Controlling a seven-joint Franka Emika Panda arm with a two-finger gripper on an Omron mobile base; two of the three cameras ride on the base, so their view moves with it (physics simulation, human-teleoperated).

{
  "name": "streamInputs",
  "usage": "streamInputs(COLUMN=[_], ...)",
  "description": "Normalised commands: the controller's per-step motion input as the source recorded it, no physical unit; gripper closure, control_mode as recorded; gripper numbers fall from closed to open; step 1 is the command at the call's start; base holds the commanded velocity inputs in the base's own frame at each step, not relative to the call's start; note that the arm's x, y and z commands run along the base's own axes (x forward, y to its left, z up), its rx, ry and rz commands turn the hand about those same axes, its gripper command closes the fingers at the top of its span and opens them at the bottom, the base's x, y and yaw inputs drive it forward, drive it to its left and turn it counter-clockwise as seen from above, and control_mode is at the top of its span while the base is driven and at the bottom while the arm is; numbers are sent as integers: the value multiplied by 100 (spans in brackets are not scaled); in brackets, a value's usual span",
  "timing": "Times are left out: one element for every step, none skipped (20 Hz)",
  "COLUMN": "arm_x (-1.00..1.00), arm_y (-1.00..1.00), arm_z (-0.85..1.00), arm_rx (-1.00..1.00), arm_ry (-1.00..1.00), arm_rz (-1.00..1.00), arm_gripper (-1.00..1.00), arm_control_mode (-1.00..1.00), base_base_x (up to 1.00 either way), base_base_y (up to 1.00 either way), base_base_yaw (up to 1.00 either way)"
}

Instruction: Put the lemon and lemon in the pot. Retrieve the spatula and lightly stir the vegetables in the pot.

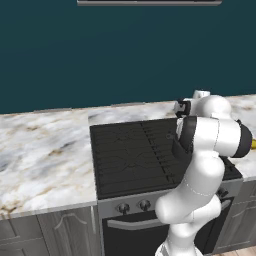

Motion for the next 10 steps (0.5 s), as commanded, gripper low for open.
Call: streamInputs(arm_x=[0, 0, 1, 6, 0, 8, 4, 4, 6, 0], arm_y=[0, -8, -3, -7, 0, 0, 0, 0, 0, 0], arm_z=[0, 0, 0, 0, 0, 0, 4, 4, 6, 6], arm_rx=[0, 0, 0, 0, 0, 0, 0, 0, 0, 0], arm_ry=[0, 0, 0, 3, 4, 5, 0, 0, 0, 0], arm_rz=[0, 0, 0, 0, 0, 0, 0, 0, 0, 0], arm_gripper=[-100, -100, -100, -100, -100, -100, -100, -100, -100, -100], arm_control_mode=[-100, -100, -100, -100, -100, -100, -100, -100, -100, -100], base_base_x=[0, 0, 0, 0, 0, 0, 0, 0, 0, 0], base_base_y=[0, 0, 0, 0, 0, 0, 0, 0, 0, 0], base_base_yaw=[0, 0, 0, 0, 0, 0, 0, 0, 0, 0])
